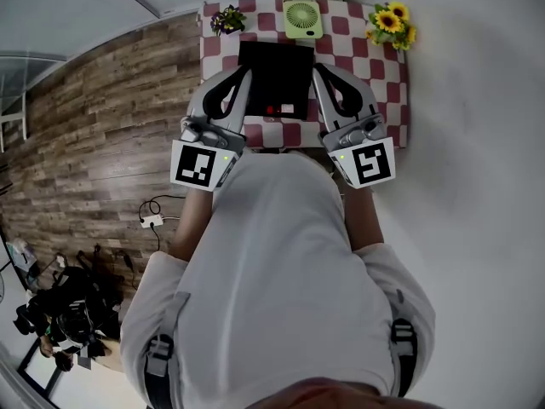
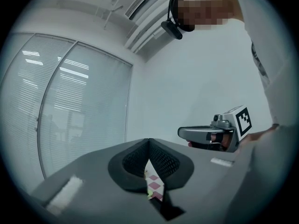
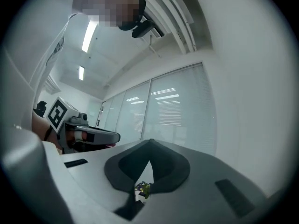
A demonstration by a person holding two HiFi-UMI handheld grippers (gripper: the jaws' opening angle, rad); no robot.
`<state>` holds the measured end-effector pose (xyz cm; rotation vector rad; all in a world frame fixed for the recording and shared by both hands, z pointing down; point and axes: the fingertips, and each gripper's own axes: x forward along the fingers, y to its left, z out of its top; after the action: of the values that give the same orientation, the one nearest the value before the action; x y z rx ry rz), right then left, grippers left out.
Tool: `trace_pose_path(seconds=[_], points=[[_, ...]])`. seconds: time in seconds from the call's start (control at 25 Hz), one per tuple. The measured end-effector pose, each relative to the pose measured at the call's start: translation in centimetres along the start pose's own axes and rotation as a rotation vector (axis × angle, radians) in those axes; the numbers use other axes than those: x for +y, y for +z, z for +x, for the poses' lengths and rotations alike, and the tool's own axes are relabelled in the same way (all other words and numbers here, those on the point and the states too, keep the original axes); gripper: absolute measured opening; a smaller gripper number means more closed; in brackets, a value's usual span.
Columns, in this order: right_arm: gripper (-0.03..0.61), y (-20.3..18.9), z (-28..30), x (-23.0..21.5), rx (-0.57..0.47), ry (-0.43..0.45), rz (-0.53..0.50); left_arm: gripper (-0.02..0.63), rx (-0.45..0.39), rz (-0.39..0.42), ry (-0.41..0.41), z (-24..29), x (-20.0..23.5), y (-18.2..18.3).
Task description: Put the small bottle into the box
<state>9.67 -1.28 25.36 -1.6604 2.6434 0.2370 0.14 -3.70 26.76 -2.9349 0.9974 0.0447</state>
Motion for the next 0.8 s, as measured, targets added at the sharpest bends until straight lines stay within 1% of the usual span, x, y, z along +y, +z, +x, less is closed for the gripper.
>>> trace_pose_path(seconds=[0.2, 0.28, 0.44, 0.56, 0.8], points=[[0.0, -0.2, -0.1, -1.2, -0.002, -0.041, -0.021, -0.002, 0.002, 0.025, 0.013, 0.7, 0.1, 0.1], [0.0, 0.2, -0.1, -1.4, -0.009, -0.049, -0.03, -0.002, -0.017, 0.022, 0.008, 1.0, 0.0, 0.6], [0.0, 0.9, -0.3, -1.7, -0.03, -0.052, -0.05, -0.002, -0.033, 0.025, 0.001, 1.5, -0.1, 1.1], [0.0, 1.6, -0.4, -1.6, -0.045, -0.052, -0.04, -0.002, -0.042, 0.015, -0.018, 1.7, -0.2, 1.7], [0.0, 1.1, -0.4, -1.0, -0.024, -0.035, -0.029, -0.002, -0.037, 0.033, -0.042, 1.9, -0.8, 1.7]])
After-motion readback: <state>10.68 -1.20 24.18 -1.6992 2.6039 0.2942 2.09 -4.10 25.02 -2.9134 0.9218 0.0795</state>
